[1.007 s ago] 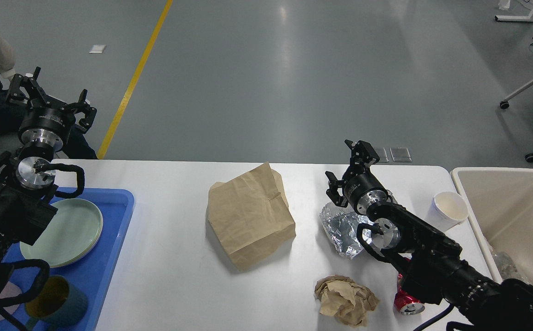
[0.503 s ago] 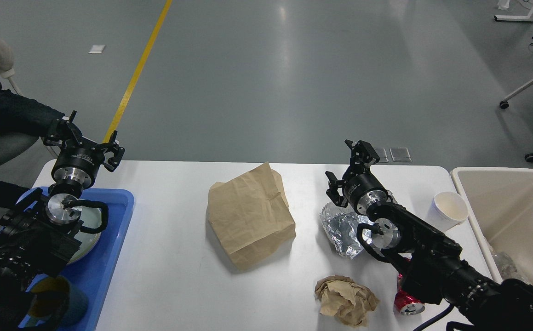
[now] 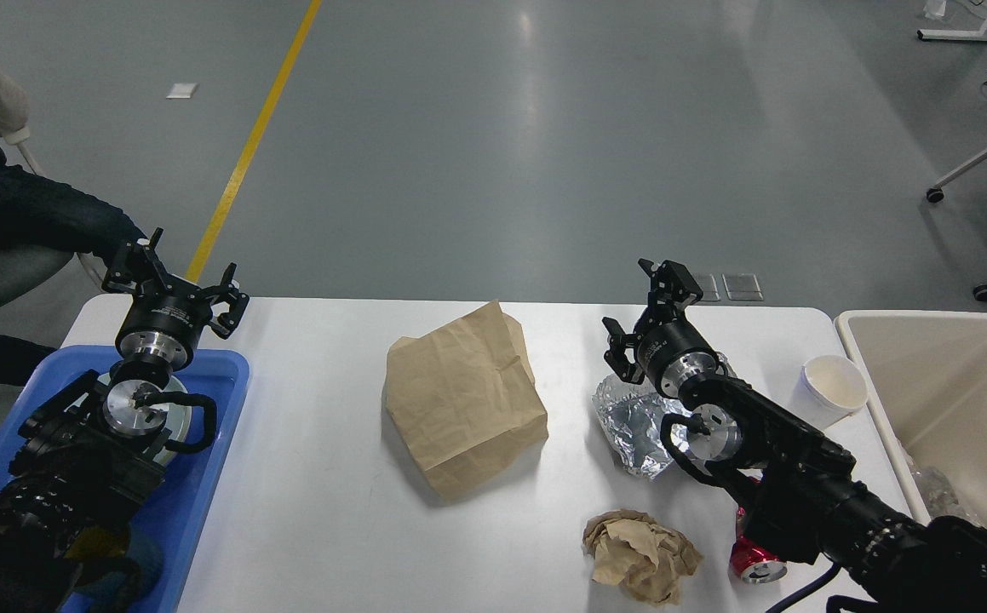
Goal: Tidy desktop
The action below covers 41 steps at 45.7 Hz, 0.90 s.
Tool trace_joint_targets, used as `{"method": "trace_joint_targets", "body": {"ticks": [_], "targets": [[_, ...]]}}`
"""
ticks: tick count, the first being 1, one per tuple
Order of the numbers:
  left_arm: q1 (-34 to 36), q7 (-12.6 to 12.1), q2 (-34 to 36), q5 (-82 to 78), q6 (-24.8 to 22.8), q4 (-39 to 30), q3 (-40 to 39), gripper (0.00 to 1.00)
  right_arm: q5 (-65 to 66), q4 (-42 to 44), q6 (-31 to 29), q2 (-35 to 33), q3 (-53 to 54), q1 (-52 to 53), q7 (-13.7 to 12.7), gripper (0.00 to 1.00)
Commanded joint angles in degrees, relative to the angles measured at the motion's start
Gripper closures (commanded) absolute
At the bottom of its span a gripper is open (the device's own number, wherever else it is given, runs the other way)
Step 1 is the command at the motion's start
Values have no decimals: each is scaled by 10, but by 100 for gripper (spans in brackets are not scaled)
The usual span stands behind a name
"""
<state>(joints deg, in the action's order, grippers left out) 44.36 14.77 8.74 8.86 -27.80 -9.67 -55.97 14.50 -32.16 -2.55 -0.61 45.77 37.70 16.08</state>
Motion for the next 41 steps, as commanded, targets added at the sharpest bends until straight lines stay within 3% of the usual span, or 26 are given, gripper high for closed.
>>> {"method": "trace_joint_targets", "body": {"ticks": [1, 10, 27, 41], "targets": [[-2, 12, -1, 0, -6, 0, 0, 4, 0, 0, 0, 0, 0, 0, 0, 0], [-4, 39, -3, 0, -15, 0, 0, 4, 0, 0, 0, 0, 0, 0, 0, 0], [-11, 119, -7, 0, -29, 0, 0, 4, 0, 0, -1, 0, 0, 0, 0, 0], [-12, 126, -7, 0, -29, 0, 0, 4, 0, 0, 0, 0, -1, 0, 0, 0]]}}
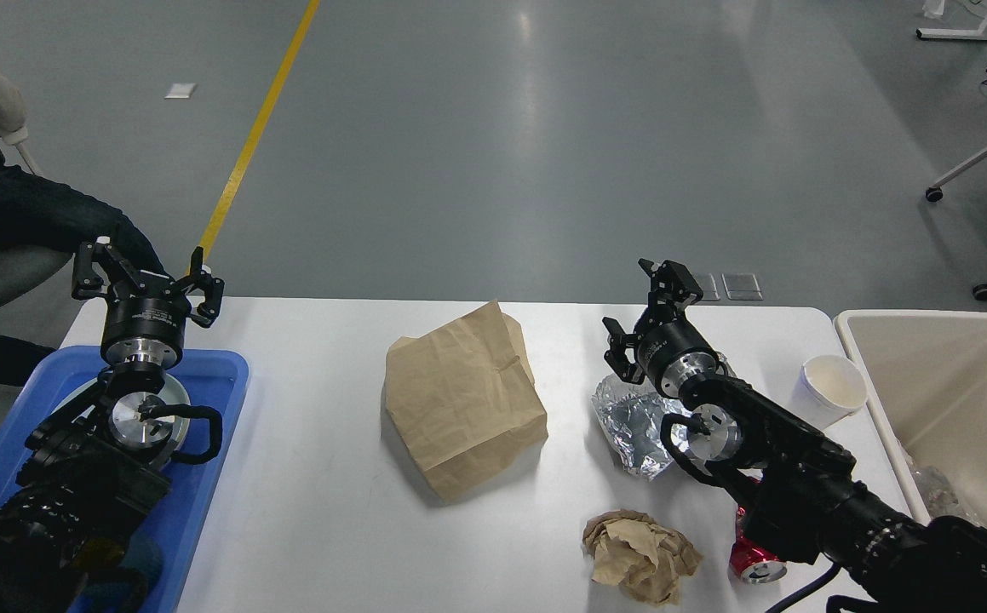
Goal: Tidy desktop
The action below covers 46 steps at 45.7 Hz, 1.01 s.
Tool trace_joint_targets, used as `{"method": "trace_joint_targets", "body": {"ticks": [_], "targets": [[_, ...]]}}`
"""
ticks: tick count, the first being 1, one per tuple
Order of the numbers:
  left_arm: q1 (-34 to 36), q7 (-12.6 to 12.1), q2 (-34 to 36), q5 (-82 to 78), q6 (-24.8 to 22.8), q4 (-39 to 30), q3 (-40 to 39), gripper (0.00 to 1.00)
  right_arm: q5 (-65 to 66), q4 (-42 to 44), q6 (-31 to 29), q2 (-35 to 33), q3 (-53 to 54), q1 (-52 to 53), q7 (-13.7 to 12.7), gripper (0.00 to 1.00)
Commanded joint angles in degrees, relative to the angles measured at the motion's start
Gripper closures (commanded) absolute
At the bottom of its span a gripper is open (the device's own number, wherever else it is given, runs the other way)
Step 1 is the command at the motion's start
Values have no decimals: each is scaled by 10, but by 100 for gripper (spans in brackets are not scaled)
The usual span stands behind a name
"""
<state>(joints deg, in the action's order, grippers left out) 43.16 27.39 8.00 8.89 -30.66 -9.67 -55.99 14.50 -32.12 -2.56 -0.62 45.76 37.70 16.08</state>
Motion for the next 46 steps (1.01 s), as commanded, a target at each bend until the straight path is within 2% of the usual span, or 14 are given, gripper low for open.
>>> {"method": "trace_joint_targets", "body": {"ticks": [1, 34, 38, 46], "targets": [[0, 0, 0, 0, 0, 0, 0, 4, 0, 0, 0, 0, -1, 0, 0, 0], [0, 0, 0, 0, 0, 0, 0, 4, -1, -2, 2, -2, 1, 13, -5, 0], [0, 0, 0, 0, 0, 0, 0, 4, 0, 2, 2, -18, -1, 42, -5, 0], [0, 0, 0, 0, 0, 0, 0, 4, -1, 2, 2, -96, 3, 84, -5, 0]]}}
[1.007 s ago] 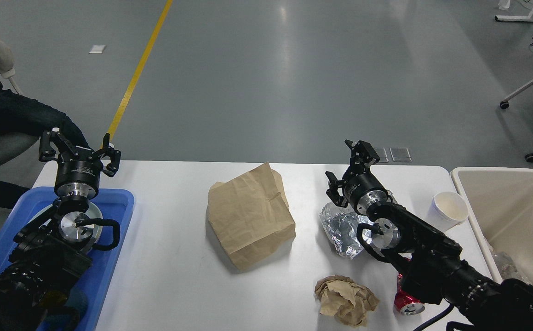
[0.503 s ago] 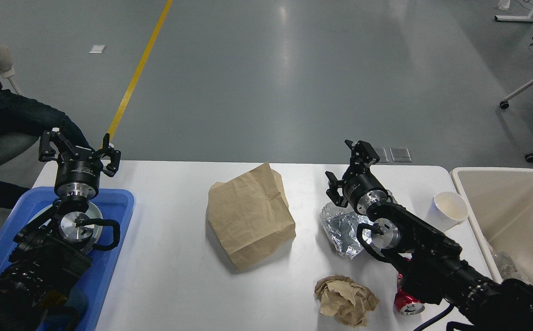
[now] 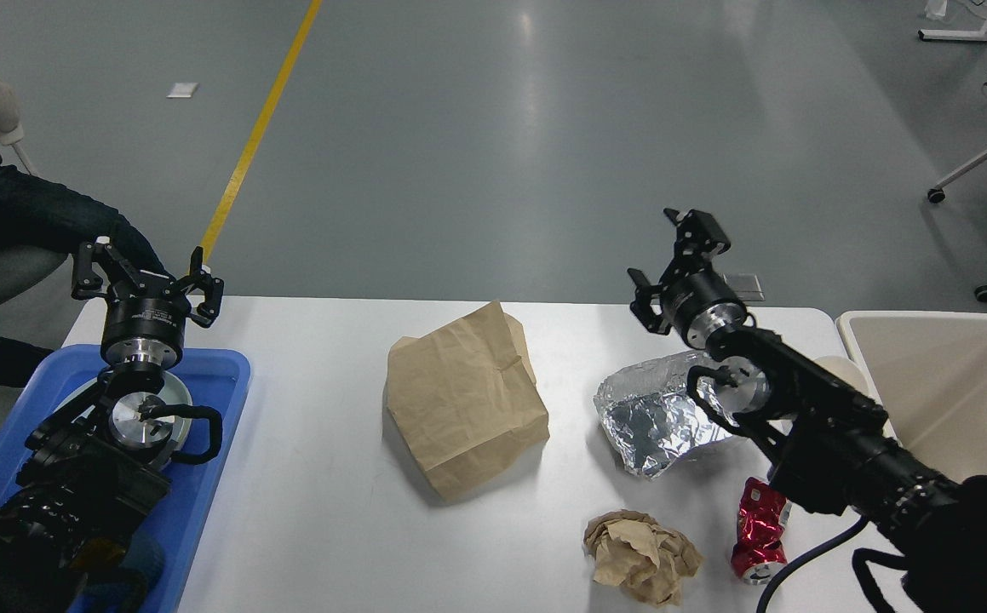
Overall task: Tidy desktop
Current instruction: 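Raise the right gripper up away from the crumpled foil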
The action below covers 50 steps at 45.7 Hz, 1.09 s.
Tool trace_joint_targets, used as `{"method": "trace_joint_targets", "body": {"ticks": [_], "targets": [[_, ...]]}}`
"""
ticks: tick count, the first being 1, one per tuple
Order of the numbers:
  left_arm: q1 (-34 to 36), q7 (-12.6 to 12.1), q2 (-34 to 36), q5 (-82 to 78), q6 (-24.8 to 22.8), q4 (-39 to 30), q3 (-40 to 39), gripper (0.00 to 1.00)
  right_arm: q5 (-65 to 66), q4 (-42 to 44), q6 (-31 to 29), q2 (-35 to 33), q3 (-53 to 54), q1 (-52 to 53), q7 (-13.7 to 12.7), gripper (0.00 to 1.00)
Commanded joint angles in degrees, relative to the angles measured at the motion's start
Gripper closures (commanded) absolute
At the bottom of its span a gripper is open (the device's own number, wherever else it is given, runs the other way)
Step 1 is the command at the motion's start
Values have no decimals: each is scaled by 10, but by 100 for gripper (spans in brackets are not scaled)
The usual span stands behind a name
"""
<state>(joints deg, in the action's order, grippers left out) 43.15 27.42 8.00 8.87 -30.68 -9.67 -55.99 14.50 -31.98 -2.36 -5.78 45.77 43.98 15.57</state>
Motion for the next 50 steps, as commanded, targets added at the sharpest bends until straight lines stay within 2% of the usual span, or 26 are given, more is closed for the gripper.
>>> {"method": "trace_joint_targets", "body": {"ticks": [1, 9, 50], "targets": [[0, 0, 0, 0, 0, 0, 0, 4, -1, 1, 0, -52, 3, 22, 0, 0], [0, 0, 0, 0, 0, 0, 0, 4, -1, 3, 0, -83, 4, 19, -1, 0], [0, 0, 0, 0, 0, 0, 0, 4, -2, 3, -1, -80, -1, 6, 4, 0]]}}
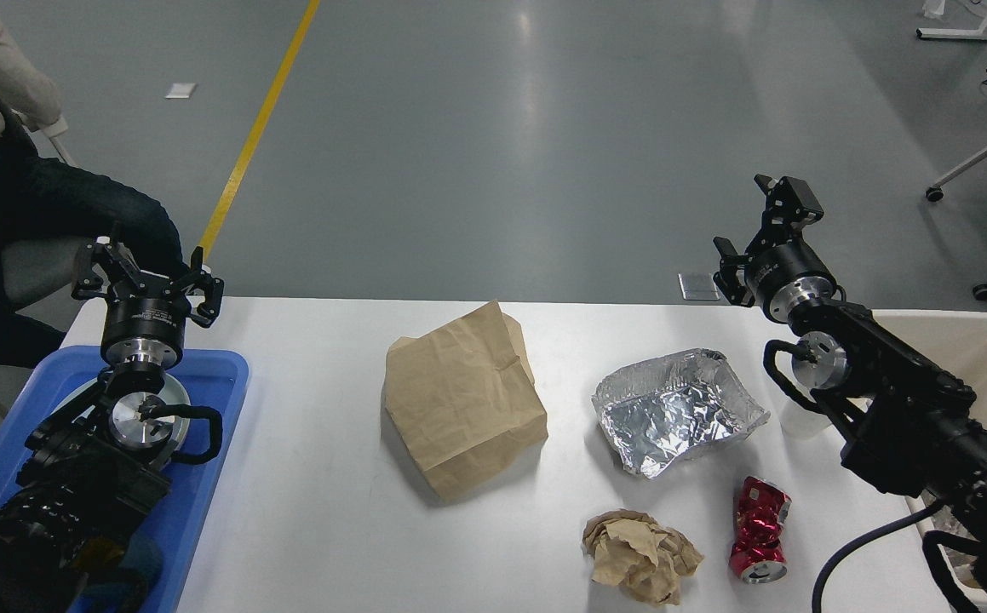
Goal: Tidy desktop
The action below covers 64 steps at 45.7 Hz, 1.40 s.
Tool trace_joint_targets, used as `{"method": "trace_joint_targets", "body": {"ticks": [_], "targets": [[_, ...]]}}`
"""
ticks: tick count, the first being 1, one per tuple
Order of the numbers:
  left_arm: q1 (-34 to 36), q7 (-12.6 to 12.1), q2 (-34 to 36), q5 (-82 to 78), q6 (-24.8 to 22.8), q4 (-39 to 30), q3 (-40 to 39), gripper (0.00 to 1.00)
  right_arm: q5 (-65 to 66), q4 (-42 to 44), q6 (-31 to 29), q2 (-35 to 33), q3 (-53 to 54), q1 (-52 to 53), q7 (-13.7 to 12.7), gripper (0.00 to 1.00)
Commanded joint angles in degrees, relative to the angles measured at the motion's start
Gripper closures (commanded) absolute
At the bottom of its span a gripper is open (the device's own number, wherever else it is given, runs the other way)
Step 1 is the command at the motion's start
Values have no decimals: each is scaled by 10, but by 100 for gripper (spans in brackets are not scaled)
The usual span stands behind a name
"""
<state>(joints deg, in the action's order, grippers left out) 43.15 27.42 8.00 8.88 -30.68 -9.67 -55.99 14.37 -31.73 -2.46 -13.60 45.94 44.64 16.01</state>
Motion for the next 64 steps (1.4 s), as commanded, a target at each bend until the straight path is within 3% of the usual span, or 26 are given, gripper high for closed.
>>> {"method": "trace_joint_targets", "body": {"ticks": [1, 64], "targets": [[0, 0, 0, 0, 0, 0, 0, 4, 0, 1, 0, -2, -2, -1, 0, 0], [0, 0, 0, 0, 0, 0, 0, 4, 0, 9, 3, 36, -4, -3, -1, 0]]}}
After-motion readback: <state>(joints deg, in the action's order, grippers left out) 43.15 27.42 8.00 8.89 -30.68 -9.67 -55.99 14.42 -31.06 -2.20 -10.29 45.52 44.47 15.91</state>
